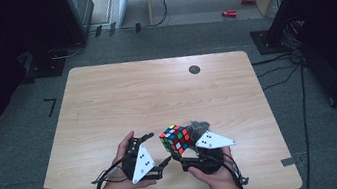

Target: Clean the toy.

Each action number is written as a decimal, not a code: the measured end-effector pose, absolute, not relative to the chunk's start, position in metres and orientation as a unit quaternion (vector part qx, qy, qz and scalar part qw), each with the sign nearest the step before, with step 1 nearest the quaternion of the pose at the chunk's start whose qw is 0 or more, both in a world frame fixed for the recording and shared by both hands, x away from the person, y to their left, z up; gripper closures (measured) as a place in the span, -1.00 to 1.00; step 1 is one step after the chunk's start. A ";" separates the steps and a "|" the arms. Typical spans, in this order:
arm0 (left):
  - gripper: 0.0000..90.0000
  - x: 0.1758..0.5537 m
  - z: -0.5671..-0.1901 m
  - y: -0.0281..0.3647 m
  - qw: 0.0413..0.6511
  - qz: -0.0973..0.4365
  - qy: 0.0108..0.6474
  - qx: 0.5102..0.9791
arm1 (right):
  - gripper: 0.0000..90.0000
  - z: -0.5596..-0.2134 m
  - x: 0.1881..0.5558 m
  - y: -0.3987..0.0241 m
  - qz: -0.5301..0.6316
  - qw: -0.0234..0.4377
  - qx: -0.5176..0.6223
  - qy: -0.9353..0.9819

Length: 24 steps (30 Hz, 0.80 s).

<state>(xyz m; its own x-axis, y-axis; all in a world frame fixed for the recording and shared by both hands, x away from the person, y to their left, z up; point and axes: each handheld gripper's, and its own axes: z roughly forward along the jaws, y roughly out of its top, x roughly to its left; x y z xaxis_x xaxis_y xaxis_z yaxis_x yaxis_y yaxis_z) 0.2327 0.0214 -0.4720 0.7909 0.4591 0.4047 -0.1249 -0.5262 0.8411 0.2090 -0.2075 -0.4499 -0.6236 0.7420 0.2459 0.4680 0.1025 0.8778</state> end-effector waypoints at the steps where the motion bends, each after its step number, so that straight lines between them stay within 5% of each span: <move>1: -0.72 0.233 -0.472 0.021 0.476 0.307 0.102 0.818 | -0.23 -0.450 0.209 -0.207 0.527 0.130 0.414 0.731; 24: -0.42 0.221 -0.479 0.014 0.483 0.356 0.034 0.799 | -0.23 -0.454 0.212 -0.197 0.513 0.025 0.443 0.735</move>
